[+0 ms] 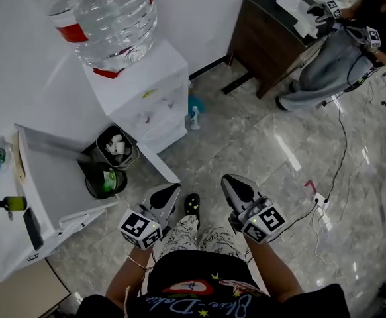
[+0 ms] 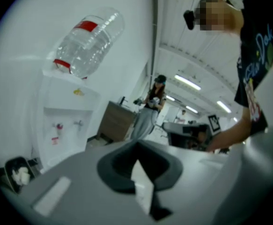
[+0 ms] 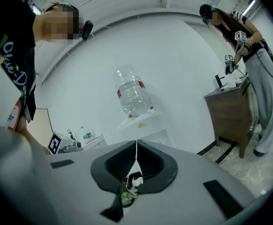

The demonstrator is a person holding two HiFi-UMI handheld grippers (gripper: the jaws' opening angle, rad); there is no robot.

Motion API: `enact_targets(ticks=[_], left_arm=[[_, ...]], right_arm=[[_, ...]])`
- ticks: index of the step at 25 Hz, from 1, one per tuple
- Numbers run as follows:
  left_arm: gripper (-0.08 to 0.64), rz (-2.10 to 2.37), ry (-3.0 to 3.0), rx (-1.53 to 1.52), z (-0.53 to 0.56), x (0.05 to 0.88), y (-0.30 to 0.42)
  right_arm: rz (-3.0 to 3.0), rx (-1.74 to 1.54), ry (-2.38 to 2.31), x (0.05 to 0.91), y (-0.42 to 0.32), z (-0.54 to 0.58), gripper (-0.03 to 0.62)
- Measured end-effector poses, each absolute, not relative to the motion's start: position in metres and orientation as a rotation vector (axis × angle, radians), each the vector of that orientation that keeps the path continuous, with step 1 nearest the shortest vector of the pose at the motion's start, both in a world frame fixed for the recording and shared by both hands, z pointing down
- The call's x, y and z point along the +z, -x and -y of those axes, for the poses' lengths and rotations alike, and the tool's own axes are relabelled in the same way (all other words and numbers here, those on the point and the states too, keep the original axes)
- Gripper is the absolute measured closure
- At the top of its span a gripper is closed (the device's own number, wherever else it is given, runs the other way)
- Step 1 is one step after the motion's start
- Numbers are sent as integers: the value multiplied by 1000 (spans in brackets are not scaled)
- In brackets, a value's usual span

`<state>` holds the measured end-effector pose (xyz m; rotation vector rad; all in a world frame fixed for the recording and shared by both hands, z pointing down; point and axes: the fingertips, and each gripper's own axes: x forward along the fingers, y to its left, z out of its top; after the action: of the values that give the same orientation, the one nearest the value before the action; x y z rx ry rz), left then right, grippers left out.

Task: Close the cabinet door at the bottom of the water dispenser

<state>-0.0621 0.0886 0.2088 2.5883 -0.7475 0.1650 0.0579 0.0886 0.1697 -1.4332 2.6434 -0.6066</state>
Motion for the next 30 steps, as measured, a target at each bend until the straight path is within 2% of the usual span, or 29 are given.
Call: enact_targets(ticks=[6,16,23,30], left_arm=[[561,818,-2516,160,-62,283,55],[561,1031,-2331,341,-46,481,89],[561,1155,-2244,499,-45,564,129],[561,1119,-2162,592,-67,623,138]], right_arm=[[-2733,-678,1384,236,-43,-45,575],[-2809,-791,1239,390,-7,11,575],[-2885,-837,1117,452,4,15,575],[-2827,-892,1116,470,8,24,575]])
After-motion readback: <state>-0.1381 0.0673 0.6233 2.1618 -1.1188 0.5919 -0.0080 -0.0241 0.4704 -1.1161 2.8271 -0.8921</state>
